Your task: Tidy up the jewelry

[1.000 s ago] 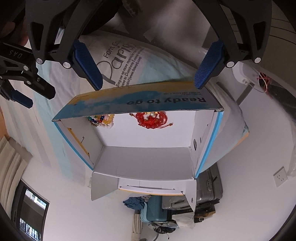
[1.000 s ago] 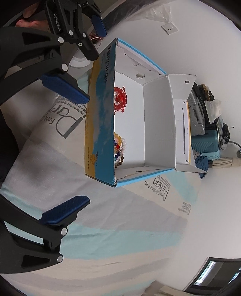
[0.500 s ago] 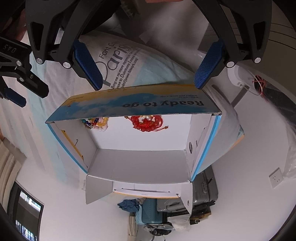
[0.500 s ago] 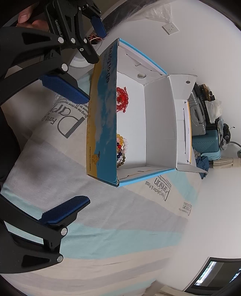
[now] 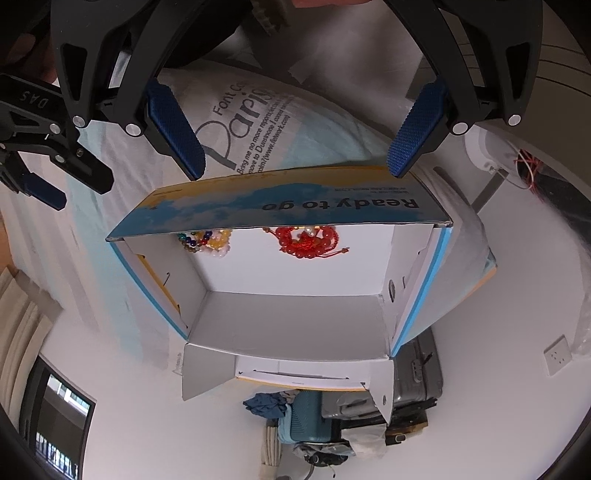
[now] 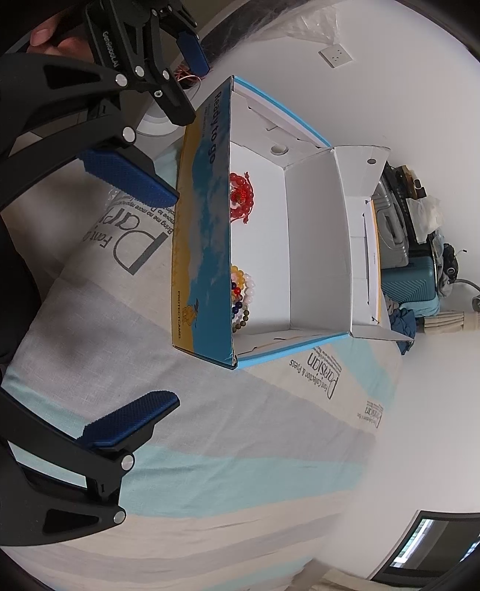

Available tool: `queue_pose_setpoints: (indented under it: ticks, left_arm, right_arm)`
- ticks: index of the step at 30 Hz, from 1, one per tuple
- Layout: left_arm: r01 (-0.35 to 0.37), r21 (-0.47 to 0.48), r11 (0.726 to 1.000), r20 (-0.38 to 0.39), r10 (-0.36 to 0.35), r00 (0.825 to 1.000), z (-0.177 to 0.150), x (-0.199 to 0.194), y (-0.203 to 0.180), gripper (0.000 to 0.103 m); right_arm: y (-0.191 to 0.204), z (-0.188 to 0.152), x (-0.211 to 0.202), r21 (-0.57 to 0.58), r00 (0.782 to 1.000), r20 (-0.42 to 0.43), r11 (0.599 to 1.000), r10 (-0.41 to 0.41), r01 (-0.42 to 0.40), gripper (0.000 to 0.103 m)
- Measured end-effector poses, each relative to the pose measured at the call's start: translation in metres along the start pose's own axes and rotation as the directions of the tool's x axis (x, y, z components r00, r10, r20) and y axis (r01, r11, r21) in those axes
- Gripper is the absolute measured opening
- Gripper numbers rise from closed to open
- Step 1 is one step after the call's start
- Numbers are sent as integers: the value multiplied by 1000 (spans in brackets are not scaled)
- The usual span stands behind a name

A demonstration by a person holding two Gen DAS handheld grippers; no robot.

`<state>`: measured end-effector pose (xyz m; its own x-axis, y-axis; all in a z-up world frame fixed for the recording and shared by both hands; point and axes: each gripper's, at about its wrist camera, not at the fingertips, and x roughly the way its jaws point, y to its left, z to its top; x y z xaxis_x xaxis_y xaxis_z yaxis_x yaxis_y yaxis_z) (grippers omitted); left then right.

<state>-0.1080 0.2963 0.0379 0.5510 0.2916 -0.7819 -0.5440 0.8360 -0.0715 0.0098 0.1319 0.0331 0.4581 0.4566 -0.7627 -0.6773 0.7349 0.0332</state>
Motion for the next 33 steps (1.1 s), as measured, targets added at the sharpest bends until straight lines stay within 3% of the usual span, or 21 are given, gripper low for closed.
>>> queue_pose_setpoints:
  ticks: [14, 33]
  left_arm:
    - [-35, 29, 999, 29, 34, 999, -3, -5, -13, 97]
    - [-27, 28, 999, 33, 26, 999, -7, -6, -12, 97]
  right_arm:
    - [-1, 0, -1, 1, 1000, -2, 1000, 1, -1, 95]
    - [-1, 0, -2, 16, 1000, 2, 1000, 5, -5, 95]
